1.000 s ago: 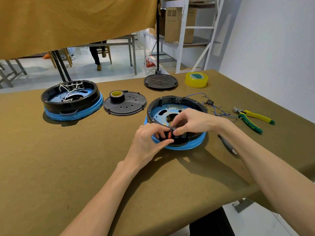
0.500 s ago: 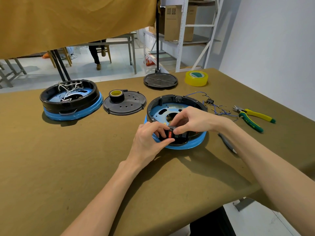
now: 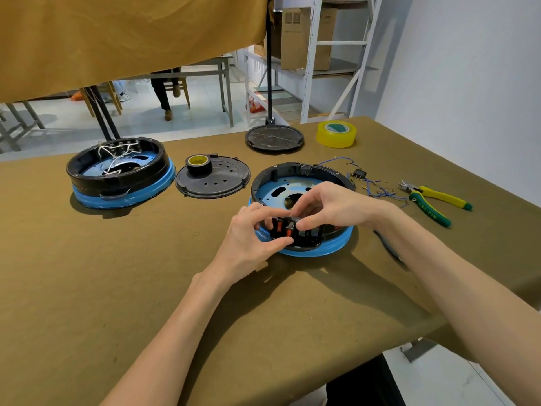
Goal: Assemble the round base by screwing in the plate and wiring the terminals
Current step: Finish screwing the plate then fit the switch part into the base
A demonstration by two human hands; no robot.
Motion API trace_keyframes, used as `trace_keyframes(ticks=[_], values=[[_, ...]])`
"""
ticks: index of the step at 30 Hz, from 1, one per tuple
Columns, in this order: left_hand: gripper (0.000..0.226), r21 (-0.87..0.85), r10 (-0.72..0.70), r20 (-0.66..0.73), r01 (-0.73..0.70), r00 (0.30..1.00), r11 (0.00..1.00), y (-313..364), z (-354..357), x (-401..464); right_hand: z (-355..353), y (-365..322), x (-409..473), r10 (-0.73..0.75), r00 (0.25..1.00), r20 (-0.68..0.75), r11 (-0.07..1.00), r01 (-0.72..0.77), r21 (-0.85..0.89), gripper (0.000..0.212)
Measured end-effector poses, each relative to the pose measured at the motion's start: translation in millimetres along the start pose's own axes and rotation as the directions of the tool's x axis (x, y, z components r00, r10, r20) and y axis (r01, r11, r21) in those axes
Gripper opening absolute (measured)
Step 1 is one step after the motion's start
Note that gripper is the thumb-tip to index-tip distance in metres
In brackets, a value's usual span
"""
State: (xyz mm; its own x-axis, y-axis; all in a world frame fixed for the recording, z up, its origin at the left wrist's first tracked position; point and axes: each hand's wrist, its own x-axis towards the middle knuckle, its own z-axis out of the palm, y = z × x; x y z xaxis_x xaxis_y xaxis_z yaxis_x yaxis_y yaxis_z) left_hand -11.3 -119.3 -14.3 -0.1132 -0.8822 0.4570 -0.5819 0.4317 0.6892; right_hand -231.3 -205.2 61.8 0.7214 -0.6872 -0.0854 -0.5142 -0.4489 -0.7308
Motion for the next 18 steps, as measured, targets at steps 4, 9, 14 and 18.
trace_keyframes(ticks=[4,9,14,18], values=[[0.041,0.005,-0.033,-0.031,0.033,0.999,0.999,-2.7,2.0,2.7,-0.4,1.3,2.8,0.012,1.0,-0.016,1.0,-0.012,-0.01,0.022],[0.044,0.07,-0.014,-0.049,0.017,0.999,0.997,-3.1,1.6,10.3,1.6,-0.1,4.5,0.029,0.999,0.024,0.996,-0.027,-0.082,0.03],[0.042,-0.013,0.007,0.057,-0.007,0.998,1.0,-12.2,-7.1,19.2,8.3,-0.1,3.7,0.012,1.0,0.005,0.992,-0.011,-0.122,0.037],[0.039,-0.029,0.056,0.048,-0.055,0.997,0.998,-14.0,-7.3,21.6,23.6,0.6,-0.4,-0.032,0.985,-0.17,0.993,0.012,-0.118,0.042]])
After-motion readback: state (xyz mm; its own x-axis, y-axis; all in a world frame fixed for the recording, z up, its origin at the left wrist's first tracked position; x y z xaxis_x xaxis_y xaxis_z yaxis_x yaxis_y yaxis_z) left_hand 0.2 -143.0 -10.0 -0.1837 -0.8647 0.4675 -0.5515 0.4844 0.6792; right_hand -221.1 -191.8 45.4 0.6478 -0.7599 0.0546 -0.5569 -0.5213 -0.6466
